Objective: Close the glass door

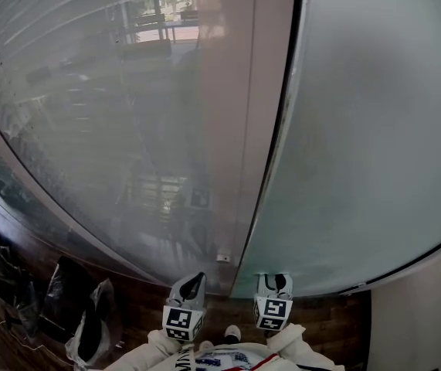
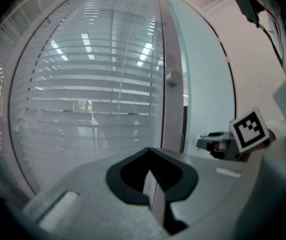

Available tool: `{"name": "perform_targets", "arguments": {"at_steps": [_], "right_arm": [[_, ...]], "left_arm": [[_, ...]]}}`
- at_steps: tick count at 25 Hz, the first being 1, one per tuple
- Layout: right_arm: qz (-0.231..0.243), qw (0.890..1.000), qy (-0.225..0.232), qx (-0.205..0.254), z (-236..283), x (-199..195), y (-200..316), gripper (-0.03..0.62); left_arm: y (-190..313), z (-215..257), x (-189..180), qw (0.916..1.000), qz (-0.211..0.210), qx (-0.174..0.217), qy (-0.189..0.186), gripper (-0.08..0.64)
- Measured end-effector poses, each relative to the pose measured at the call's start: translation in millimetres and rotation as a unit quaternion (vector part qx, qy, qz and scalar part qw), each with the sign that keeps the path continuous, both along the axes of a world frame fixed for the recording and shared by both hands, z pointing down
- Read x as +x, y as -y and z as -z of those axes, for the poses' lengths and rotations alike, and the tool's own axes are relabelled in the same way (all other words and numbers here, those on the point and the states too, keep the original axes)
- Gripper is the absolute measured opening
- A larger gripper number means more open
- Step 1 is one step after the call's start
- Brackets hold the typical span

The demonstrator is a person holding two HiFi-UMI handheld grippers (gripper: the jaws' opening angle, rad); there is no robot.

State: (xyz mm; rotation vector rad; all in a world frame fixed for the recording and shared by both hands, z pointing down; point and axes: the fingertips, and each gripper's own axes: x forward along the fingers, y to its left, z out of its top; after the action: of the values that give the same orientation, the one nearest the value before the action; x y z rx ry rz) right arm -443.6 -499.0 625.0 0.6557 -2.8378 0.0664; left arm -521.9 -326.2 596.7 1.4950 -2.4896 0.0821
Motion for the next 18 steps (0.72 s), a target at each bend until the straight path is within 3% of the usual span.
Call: {"name": "perform_targets", "arguments": {"at_steps": [18], "right_arm": [[-0.015,1.0,-0.004,0.0,-2.5,-24.4,20.2,0.123]], "left_arm": [[-4.2,1.6,-6.2,0.9998,0.02,-0.003,-0.001,0.003]]}}
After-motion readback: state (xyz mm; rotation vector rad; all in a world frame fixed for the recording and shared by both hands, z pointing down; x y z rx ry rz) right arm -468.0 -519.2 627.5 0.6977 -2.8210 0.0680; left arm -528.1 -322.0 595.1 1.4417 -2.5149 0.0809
